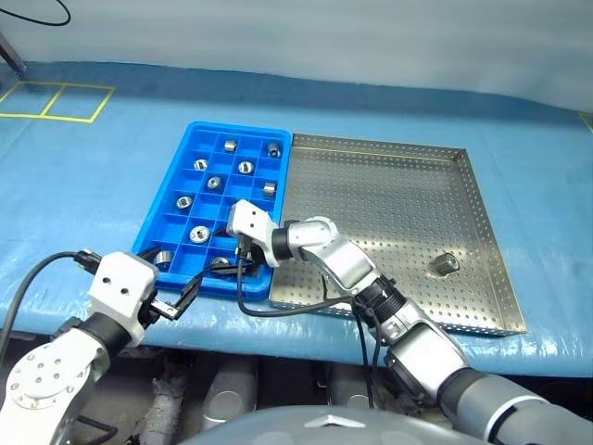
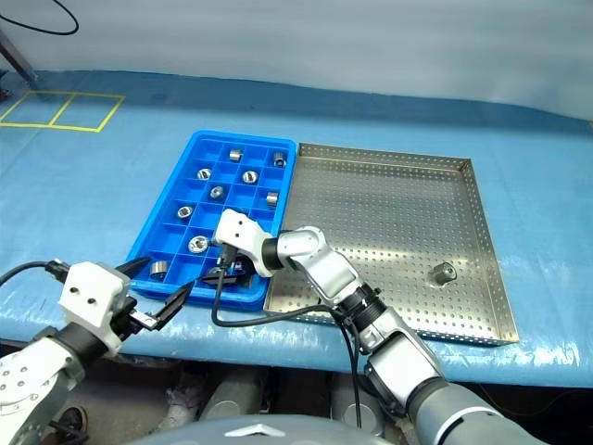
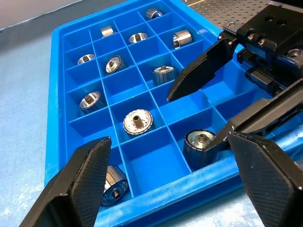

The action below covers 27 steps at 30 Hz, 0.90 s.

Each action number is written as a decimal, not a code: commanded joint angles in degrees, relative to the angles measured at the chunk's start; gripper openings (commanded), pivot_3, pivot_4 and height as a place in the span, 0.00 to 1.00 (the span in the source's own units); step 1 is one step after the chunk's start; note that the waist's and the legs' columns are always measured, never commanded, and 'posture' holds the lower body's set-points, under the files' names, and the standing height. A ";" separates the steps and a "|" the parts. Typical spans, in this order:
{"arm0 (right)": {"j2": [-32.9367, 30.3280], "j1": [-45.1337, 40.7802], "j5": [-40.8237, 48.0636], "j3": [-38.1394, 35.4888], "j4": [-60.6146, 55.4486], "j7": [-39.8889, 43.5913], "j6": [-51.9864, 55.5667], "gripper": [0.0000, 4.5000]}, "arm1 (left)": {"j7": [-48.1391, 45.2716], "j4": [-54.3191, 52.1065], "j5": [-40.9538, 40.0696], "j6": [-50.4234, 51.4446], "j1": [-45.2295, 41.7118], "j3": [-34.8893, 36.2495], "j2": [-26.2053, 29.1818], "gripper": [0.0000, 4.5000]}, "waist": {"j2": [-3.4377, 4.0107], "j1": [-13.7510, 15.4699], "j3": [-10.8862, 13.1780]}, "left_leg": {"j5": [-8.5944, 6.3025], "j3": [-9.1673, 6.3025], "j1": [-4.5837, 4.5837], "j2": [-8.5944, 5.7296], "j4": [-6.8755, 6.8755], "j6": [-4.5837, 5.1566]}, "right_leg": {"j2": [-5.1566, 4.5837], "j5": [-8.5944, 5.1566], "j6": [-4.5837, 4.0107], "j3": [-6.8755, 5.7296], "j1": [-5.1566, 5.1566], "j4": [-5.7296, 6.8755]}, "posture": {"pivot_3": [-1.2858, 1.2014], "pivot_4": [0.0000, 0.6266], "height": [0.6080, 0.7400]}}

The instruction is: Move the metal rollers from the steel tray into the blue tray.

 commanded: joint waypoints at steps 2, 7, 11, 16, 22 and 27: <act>-0.94 0.57 1.81 -5.23 -7.71 -2.57 0.56 0.83 | -0.67 0.34 -0.50 -0.69 -3.60 -2.72 1.40 0.96 | 0.01 0.21 0.01 | 0.00 -0.04 -0.02 -0.01 0.00 0.00 | -0.01 0.00 0.00 -0.04 0.01 0.00 | 0.57 0.24 1.00; -5.82 3.12 2.25 -11.21 -15.36 -6.47 3.85 0.83 | -1.81 3.68 -0.87 -1.08 -11.89 -7.44 2.90 0.96 | 0.02 0.01 0.01 | 0.02 -0.11 -0.02 -0.06 0.03 -0.03 | -0.04 0.01 0.01 -0.08 0.07 -0.02 | 0.55 0.24 1.00; -13.04 7.67 1.29 -16.14 -21.72 -9.46 7.85 0.83 | -3.42 8.76 0.07 -3.21 -21.17 -13.13 3.53 0.96 | 0.03 -0.33 0.01 | 0.02 -0.12 -0.06 -0.08 0.02 -0.03 | -0.05 0.15 -0.10 -0.11 0.05 -0.02 | 0.52 0.24 1.00; -22.89 15.82 0.84 -24.14 -30.32 -13.33 13.88 0.83 | -6.18 16.57 1.07 -6.62 -32.44 -20.72 2.57 0.96 | 0.04 -1.40 0.00 | 0.02 -0.03 -0.24 -0.13 0.06 -0.02 | -0.12 0.26 -0.13 -0.10 -0.06 -0.08 | 0.49 0.24 1.00; -28.86 23.42 0.93 -32.09 -36.44 -17.61 18.68 0.83 | -9.92 23.29 2.44 -10.04 -39.70 -29.16 0.99 0.96 | 0.07 -4.45 -0.01 | -0.15 0.35 -0.24 -0.04 0.08 0.27 | -0.07 0.29 -0.01 0.19 -0.14 -0.11 | 0.45 0.24 1.00; -32.40 29.15 0.20 -36.11 -39.09 -20.03 22.51 0.83 | -11.78 26.96 3.49 -12.39 -42.17 -32.36 0.04 0.96 | 0.07 -6.25 -0.01 | -0.20 0.58 -0.19 -0.02 0.16 0.36 | -0.01 0.21 0.34 0.37 -0.13 -0.10 | 0.43 0.24 1.00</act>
